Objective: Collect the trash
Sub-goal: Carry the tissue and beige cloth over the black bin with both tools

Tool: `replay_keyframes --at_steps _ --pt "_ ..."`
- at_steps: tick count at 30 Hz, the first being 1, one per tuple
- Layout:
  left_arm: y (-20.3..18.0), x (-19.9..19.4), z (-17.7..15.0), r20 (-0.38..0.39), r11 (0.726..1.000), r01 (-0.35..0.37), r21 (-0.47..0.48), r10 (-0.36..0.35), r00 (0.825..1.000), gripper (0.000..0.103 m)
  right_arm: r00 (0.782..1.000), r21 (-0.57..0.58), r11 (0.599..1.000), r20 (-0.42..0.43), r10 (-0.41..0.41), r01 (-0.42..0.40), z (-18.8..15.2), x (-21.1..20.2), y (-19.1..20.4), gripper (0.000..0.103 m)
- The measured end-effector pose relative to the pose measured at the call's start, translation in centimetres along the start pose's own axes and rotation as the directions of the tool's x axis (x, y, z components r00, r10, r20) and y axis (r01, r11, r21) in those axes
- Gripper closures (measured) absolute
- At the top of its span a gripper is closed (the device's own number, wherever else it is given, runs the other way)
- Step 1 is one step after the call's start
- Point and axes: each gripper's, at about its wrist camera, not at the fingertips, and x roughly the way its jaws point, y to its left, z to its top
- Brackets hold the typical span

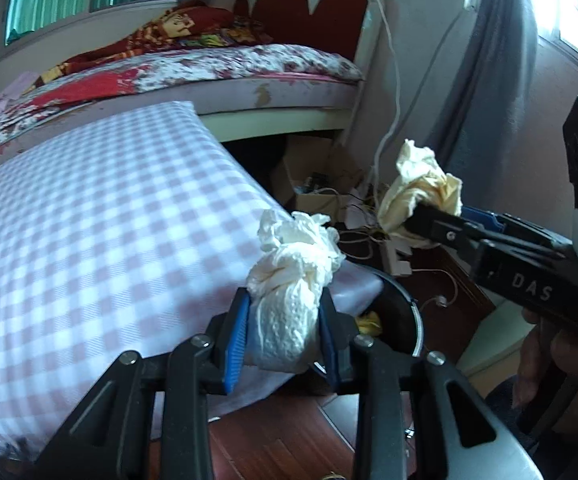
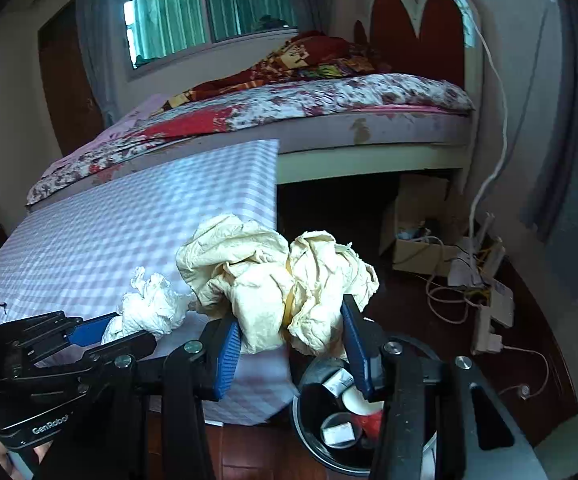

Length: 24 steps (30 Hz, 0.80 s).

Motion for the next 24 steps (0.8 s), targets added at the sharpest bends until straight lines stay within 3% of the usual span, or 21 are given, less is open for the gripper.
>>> replay_keyframes --at_steps 11,24 --pt "-6.4 2.9 -2.3 -0.055 0.997 0.074 -0.018 -0.075 0.996 0.07 0.991 0.062 0.991 -0.08 -0.111 0.116 -5.2 -1.6 -7.3 0.054" --pt "-9.5 7.8 -5.5 -0.16 0.998 0.047 -0.04 -0.053 0.986 0.07 0.974 0.085 0.989 -0.203 -0.106 0.125 -9.9 1.3 -11.1 0.054"
